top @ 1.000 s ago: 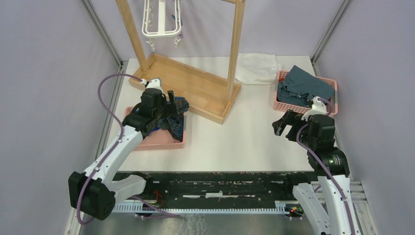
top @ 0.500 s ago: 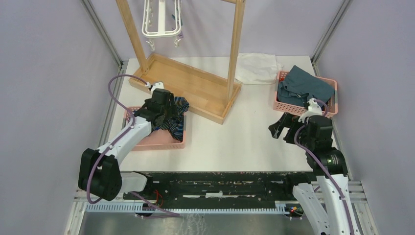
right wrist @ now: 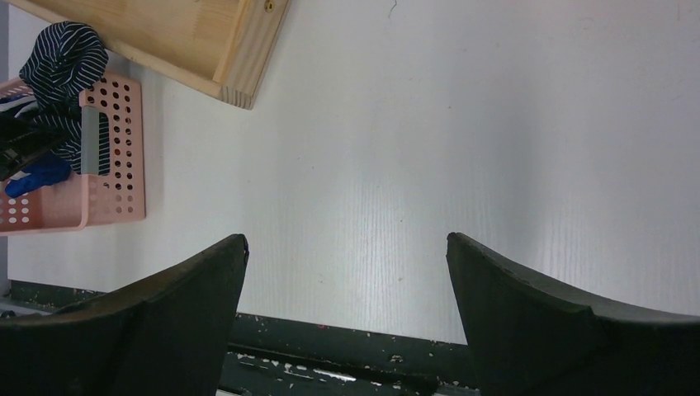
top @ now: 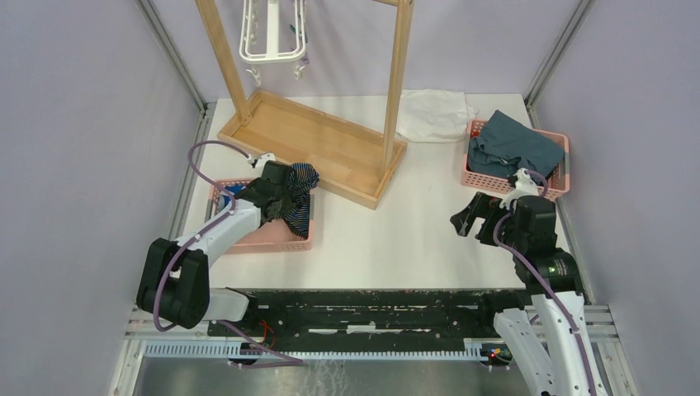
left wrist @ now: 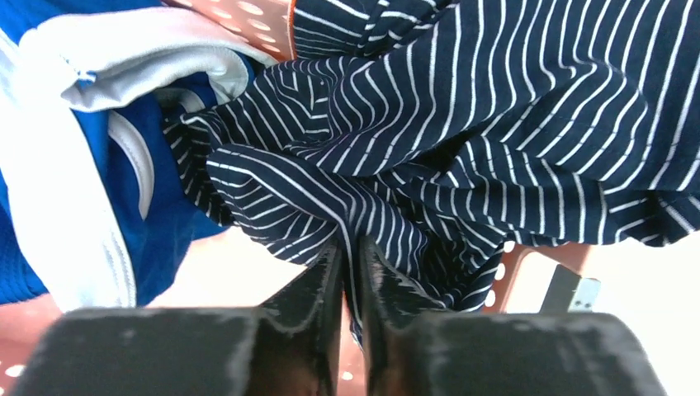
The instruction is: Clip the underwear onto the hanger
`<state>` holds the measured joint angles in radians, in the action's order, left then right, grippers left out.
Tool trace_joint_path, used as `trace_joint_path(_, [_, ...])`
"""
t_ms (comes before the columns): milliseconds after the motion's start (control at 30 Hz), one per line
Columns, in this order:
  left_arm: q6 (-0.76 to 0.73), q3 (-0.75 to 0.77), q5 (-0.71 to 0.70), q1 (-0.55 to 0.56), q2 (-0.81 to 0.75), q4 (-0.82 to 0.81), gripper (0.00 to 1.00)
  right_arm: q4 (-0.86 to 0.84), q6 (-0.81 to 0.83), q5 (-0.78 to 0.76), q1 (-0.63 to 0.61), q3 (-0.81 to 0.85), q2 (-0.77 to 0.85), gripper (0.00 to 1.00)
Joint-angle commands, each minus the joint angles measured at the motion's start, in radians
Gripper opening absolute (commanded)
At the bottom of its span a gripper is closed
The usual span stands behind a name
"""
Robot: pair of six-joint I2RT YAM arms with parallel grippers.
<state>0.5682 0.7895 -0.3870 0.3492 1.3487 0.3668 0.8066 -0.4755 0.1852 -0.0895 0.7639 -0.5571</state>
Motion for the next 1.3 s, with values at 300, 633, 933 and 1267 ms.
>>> trace_joint_path(300, [-0.017, 0.155, -0.067, 0.002, -0.389, 0.156, 0.03, -0.042, -0.026, -0.039, 0.004, 0.023, 0.031, 0.98])
trace_joint_path(633, [-0.097, 0.420, 0.092, 0.002, -0.563, 0.419, 0.03, -0.076, -0.071, -0.084, 0.004, 0.033, 0.004, 0.98])
trace_joint_path(933, [-0.046, 0.618, 0.339, 0.002, -0.516, 0.465, 0.03, -0.088, -0.071, -0.049, 0.004, 0.000, 0.031, 0.97])
trace_joint_path(1267, [0.050, 0.590, 0.192, 0.412, -0.388, 0.317, 0.03, -0.109, -0.074, -0.024, 0.004, -0.047, 0.030, 0.97])
